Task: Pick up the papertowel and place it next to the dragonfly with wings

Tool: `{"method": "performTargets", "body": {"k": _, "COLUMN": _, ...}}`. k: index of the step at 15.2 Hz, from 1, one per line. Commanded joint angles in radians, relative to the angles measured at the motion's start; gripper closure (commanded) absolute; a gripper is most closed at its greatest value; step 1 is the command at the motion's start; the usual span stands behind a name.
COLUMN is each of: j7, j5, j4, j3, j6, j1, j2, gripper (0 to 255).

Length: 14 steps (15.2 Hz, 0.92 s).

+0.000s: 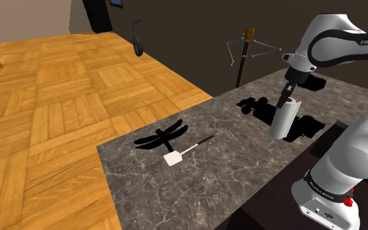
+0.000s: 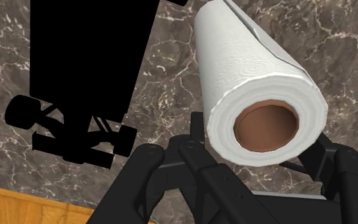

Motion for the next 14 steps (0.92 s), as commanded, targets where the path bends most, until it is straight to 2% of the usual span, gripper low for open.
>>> {"method": "performTargets", "body": {"k": 1, "j7": 0.004, "j5": 0.007, "j4": 0.022, "j3": 0.008, "j6": -0.025, "j1": 0.005, "j2": -0.002, "gripper": 255}}
{"method": "performTargets", "body": {"k": 14, "j7": 0.014, "j5": 0.04, "j4": 0.193, "j3": 0.044, "j6": -0.198, "j1": 0.023, "j2": -0.006, "gripper": 255}}
